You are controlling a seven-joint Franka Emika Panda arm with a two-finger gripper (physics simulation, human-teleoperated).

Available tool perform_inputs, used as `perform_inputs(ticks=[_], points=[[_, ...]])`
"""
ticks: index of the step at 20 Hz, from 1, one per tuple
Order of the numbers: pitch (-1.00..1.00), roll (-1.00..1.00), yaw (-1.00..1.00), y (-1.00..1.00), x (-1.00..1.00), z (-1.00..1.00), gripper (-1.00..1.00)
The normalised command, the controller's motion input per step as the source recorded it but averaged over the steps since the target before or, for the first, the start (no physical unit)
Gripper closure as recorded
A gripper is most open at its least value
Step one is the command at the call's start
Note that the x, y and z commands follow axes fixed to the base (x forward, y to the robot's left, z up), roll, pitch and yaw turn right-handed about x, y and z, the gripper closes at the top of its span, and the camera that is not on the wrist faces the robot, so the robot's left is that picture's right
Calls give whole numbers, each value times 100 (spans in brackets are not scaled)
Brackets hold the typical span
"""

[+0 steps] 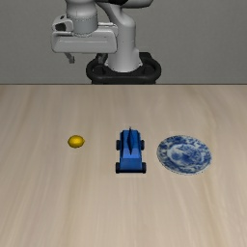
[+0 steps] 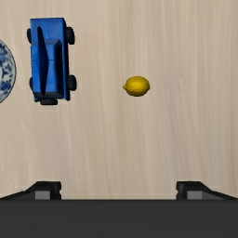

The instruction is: Pick up the lemon and put it on the plate

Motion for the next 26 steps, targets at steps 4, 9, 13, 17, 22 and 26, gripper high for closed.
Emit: perform_inputs(ticks=[4, 9, 13, 17, 22, 26], points=[[0, 0, 0, -75, 25, 0, -100], [0, 0, 0, 0, 100, 0, -100], [0, 0, 0, 0, 100, 0, -100], [0, 0, 0, 0, -25, -75, -100], [0, 0, 0, 0, 0, -100, -100], [0, 0, 0, 0, 0, -100, -100]])
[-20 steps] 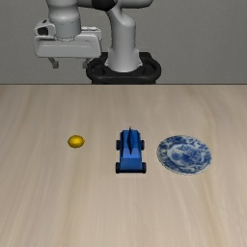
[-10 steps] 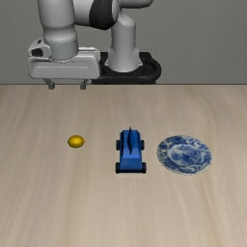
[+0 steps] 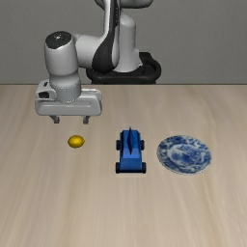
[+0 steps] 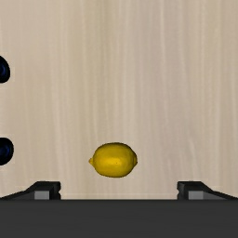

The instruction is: Pick up the lemon and put it on the plate

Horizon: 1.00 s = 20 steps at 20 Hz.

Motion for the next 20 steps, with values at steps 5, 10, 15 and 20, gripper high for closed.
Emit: perform_inputs(ticks=[5, 10, 15, 20], points=[[0, 0, 0, 0, 0, -100, -100], [0, 0, 0, 0, 0, -60, 100], [0, 0, 0, 0, 0, 0, 100], [0, 0, 0, 0, 0, 0, 100]])
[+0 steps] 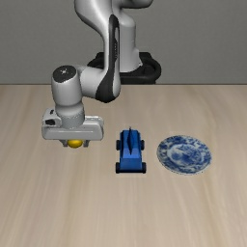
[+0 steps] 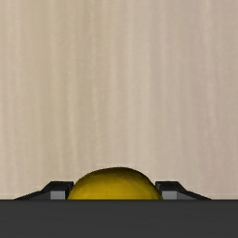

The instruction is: Pick up the lemon and put it on the plate

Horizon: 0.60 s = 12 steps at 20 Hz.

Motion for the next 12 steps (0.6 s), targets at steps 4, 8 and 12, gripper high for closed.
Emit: perform_inputs(ticks=[4, 8, 12], points=[[0, 0, 0, 0, 0, 75, 100], [0, 0, 0, 0, 0, 100, 100], [0, 0, 0, 25, 0, 75, 100]])
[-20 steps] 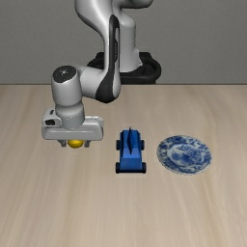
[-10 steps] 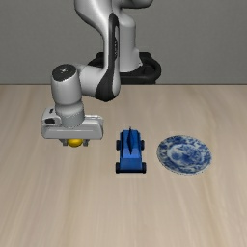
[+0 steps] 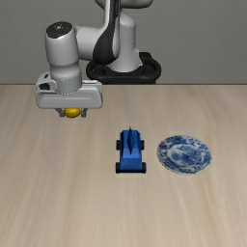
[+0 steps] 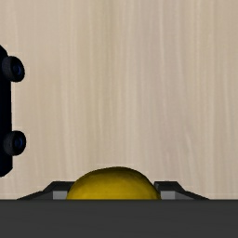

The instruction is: Pick up the lemon and put it on the plate

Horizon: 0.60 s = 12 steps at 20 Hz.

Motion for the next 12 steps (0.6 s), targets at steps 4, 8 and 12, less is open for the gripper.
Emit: perform_inputs(ticks=[4, 8, 12], points=[[0, 0, 0, 100, 0, 0, 100], [0, 0, 0, 100, 0, 0, 100], [0, 0, 0, 100, 0, 0, 100]])
